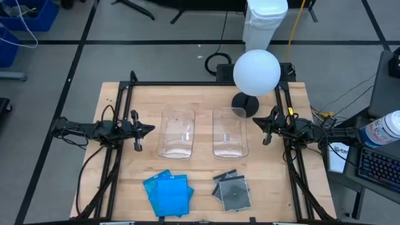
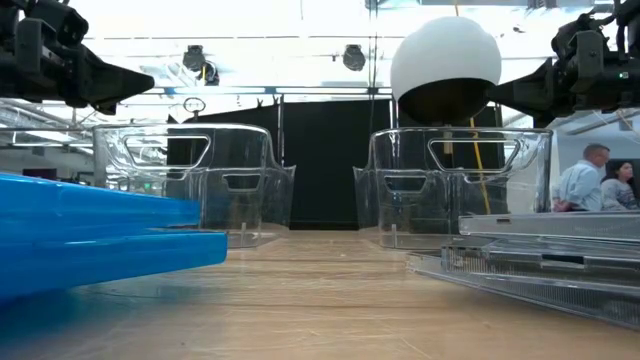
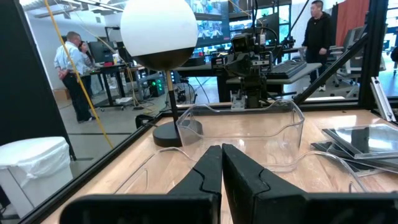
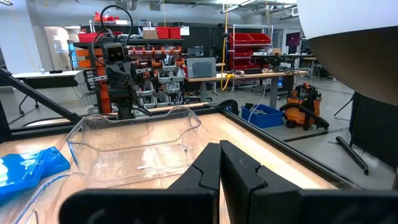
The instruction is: Pick & place jewel cases by type
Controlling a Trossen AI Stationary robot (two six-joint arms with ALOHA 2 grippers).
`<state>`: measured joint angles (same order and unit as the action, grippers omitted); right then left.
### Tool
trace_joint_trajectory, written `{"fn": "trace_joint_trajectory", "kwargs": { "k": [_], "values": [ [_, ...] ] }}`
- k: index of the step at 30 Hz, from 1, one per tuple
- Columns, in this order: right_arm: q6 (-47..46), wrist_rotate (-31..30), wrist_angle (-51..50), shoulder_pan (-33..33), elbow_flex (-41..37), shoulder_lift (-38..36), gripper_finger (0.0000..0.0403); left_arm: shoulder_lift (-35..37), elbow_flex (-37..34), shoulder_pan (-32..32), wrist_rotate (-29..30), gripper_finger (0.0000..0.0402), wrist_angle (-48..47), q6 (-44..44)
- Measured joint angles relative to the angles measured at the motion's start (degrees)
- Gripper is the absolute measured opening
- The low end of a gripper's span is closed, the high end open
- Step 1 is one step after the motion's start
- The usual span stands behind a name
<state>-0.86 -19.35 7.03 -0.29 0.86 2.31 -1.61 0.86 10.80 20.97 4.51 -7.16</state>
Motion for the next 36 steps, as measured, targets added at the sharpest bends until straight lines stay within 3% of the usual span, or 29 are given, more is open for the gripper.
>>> {"fn": "trace_joint_trajectory", "kwargs": {
  "k": [11,17,22,27,31,36],
  "values": [
    [0.01,0.01,0.16,0.01,0.0,0.01,0.0,0.0,0.01,-0.01,0.0,0.0021,0.22,0.9],
    [1.86,0.2,5.88,0.02,0.01,0.02,0.0,-0.01,0.02,-0.01,0.04,0.0021,2.07,1.09],
    [3.96,7.55,5.98,1.16,3.43,1.78,0.0003,-0.02,0.04,0.01,0.04,0.0021,2.64,1.32],
    [4.63,5.24,4.54,6.74,9.96,10.74,0.0026,-0.02,0.04,0.01,0.07,0.0021,2.64,1.56],
    [5.21,1.02,4.49,14.3,16.11,23.94,0.0049,-0.02,0.04,0.01,0.07,0.0021,2.64,3.02],
    [8.12,-12.37,1.4,26.74,30.08,44.3,0.0066,-0.02,0.04,-0.02,0.04,0.0021,2.55,6.35]
  ]
}}
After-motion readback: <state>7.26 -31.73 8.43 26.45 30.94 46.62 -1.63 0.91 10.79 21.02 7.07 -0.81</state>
